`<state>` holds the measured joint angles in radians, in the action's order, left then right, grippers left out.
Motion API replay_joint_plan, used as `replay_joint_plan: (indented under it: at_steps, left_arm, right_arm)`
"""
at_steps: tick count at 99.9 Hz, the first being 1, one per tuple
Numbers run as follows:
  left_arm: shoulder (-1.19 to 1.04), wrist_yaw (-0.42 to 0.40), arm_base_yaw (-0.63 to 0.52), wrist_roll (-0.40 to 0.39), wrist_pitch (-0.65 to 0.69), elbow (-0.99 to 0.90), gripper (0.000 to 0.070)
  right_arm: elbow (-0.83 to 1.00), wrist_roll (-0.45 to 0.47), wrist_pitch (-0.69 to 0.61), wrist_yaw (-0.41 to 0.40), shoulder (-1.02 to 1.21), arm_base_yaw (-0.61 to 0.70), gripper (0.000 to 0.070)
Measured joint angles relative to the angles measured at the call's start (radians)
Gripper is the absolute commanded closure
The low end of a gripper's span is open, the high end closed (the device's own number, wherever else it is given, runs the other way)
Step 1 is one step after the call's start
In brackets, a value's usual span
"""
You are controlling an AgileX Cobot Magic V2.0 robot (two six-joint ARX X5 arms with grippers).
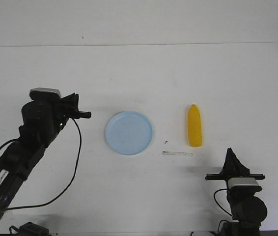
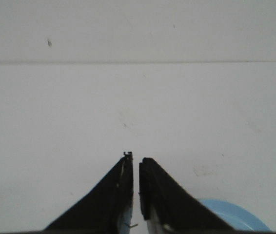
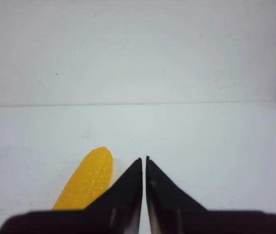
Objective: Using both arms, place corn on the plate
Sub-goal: 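Retract the left arm back to its rest pose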
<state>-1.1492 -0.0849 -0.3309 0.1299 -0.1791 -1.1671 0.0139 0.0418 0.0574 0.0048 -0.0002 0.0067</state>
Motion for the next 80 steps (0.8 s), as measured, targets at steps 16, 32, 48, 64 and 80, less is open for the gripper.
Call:
replay_joint_plan:
  at_steps: [16,32,48,64,80]
  left_arm:
    - [0.101,-0.023,0.034,-0.139,0.063,0.05,0.07]
    - [0.243,-0.023,0.099,-0.173,0.161,0.162,0.07]
    - [0.409,-0.024,0.163,-0.176,0.209,0.304,0.07]
    - [0.571,-0.024,0.219,-0.176,0.21,0.43,0.07]
    - [0.723,-0.024,0.235,-0.151,0.219,0.563,0.07]
  right_arm:
    - [0.0,0.0,0.0,0.0,0.0,0.0,0.0689]
    - [0.0,0.0,0.0,0.0,0.0,0.0,0.0689]
    - [0.0,0.0,0.0,0.0,0.0,0.0,0.0689]
    - [0.0,0.0,0.0,0.0,0.0,0.0,0.0689]
    - [0.0,0.0,0.0,0.0,0.0,0.0,0.0689]
